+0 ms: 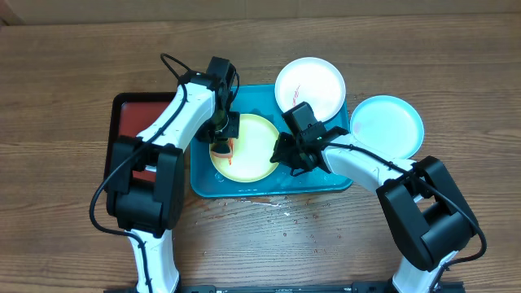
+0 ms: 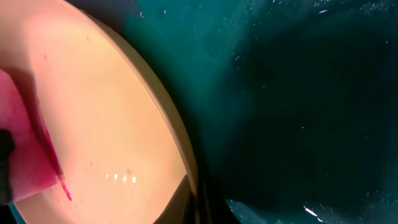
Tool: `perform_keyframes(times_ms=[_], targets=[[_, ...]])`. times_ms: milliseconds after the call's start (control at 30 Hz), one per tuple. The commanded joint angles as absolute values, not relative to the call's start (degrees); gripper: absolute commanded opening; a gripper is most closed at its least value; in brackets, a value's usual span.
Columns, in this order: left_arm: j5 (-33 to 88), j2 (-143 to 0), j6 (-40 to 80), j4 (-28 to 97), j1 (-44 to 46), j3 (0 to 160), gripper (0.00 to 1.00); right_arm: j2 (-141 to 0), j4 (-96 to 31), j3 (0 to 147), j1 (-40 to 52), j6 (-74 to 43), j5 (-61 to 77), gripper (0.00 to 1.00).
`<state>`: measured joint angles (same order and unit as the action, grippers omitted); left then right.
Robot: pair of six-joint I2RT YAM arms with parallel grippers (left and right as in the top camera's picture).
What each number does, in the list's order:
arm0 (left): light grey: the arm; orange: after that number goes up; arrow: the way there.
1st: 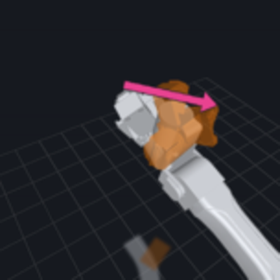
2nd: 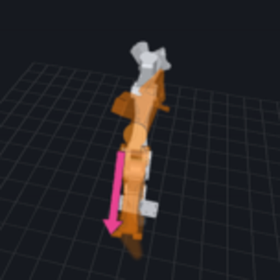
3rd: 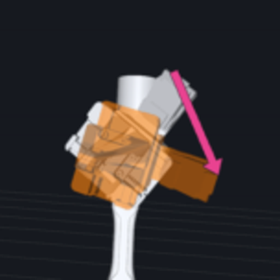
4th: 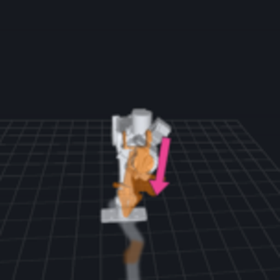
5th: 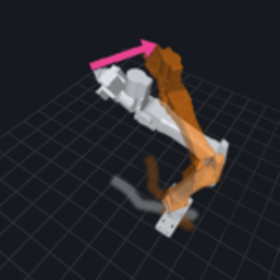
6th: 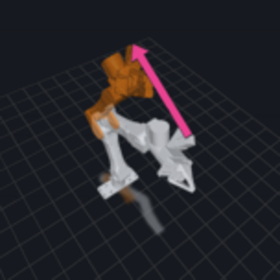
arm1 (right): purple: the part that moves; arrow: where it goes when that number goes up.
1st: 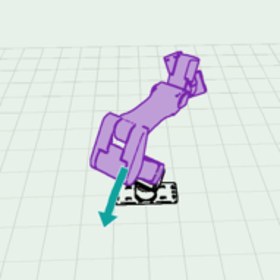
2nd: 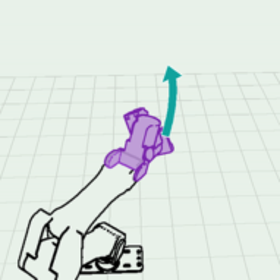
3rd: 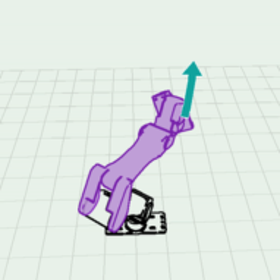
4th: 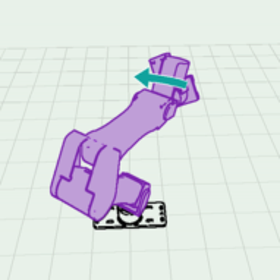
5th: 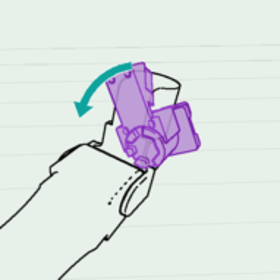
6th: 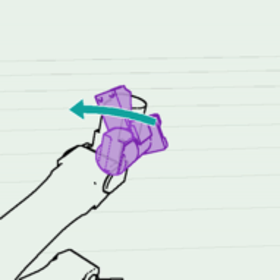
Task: Clean dirty plates on tray and stack at the side
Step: 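Lower the sponge with the left gripper onto the yellow plate, then scrub the yellow plate with the sponge while right gripper holds its rim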
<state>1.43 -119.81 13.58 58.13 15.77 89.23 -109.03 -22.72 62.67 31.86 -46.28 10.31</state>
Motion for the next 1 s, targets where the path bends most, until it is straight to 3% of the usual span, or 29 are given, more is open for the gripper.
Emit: perform_keyframes(times_ms=[0,400,700,967], targets=[[0.62,-122.32,10.37,57.65,16.58,89.23,0.04,-110.32,-23.05,63.09,31.86,-46.46,9.52,0.04],[1.85,-124.40,8.14,56.90,19.92,89.23,0.04,-110.32,-22.96,63.09,31.86,-46.06,9.50,0.04],[26.26,-124.40,-8.25,56.12,19.88,89.25,0.04,-110.32,-22.96,63.09,31.83,-46.04,9.47,0.04],[29.91,-124.38,-12.45,58.74,19.49,92.05,0.04,-110.32,-22.98,63.09,31.83,-46.02,9.50,0.04]])
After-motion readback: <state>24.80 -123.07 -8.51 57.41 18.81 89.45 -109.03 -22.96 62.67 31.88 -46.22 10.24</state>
